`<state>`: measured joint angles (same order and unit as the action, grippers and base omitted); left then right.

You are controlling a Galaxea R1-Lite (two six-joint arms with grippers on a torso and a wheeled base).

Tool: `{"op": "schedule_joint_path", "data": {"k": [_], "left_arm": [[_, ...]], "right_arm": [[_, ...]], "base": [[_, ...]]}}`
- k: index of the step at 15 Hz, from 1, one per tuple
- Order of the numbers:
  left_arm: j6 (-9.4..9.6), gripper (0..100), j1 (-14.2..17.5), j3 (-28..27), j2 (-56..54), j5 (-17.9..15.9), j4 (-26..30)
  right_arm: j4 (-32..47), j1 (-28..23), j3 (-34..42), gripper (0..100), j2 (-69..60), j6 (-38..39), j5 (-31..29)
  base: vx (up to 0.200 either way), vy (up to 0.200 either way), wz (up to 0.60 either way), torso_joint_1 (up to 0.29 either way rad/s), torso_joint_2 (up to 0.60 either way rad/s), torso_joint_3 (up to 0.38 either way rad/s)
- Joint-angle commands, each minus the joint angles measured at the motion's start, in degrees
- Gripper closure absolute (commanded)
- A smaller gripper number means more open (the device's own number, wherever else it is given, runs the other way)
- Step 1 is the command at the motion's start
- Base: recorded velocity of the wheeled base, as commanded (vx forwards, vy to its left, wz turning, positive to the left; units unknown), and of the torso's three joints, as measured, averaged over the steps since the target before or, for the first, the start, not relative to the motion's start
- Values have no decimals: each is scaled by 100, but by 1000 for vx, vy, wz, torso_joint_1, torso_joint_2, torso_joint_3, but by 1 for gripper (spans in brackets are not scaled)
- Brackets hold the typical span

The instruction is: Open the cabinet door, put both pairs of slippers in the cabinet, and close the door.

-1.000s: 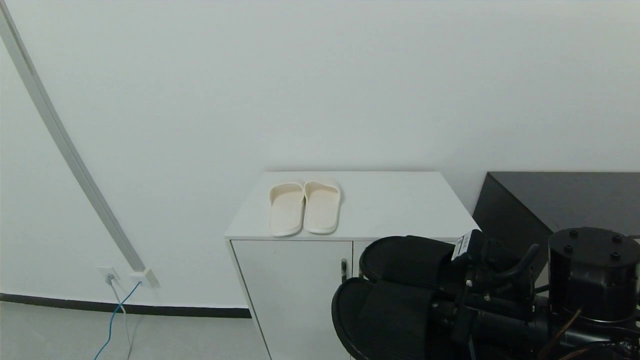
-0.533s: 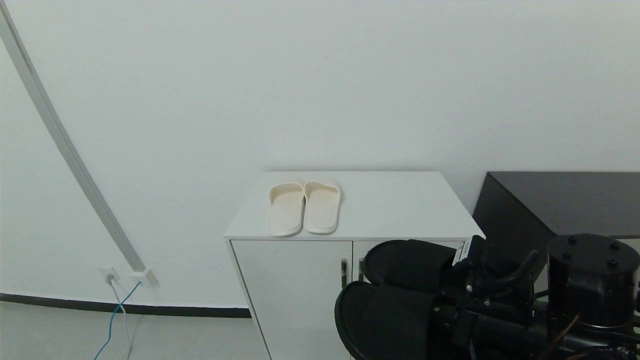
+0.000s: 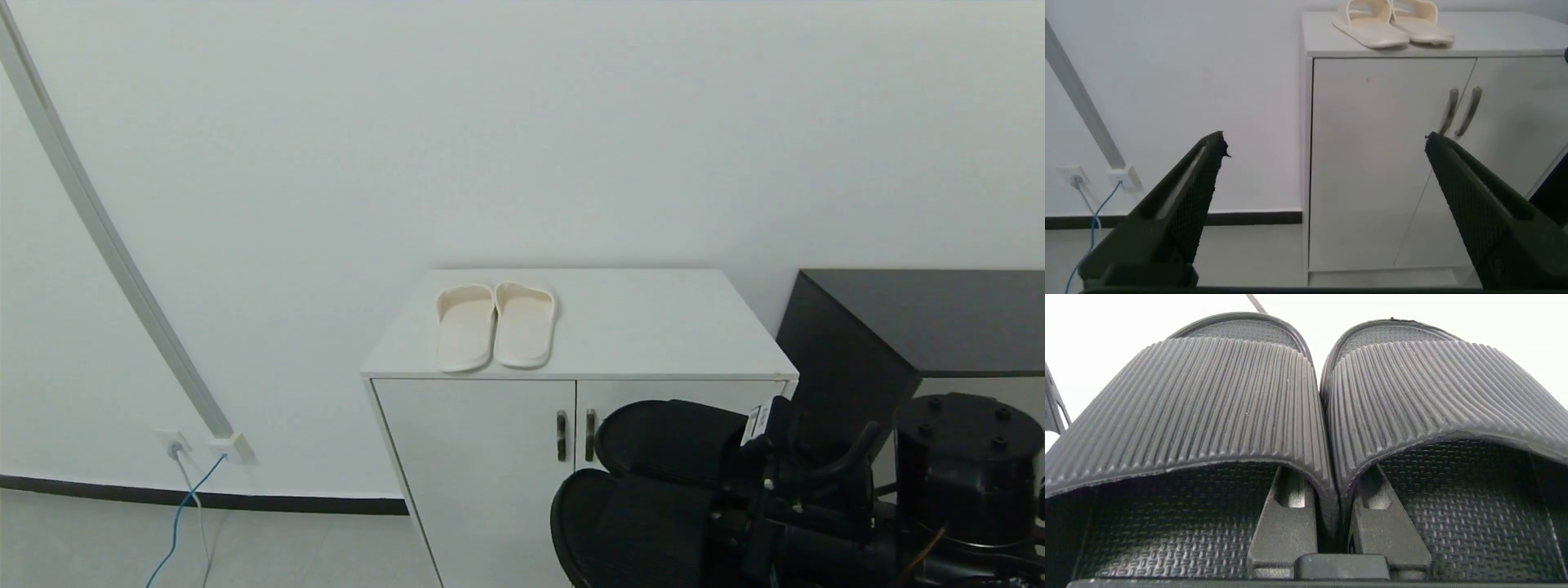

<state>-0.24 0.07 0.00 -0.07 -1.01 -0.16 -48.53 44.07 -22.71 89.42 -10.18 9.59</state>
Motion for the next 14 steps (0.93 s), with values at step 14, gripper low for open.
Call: {"op": "schedule_joint_path", "data": {"k": [14], "left_arm": [[-2,0,1,0,7,-4,-2]], "right_arm": [[-201,-4,127,100,93,-2,7]], "base": [[0,0,0,-206,524,320]]}}
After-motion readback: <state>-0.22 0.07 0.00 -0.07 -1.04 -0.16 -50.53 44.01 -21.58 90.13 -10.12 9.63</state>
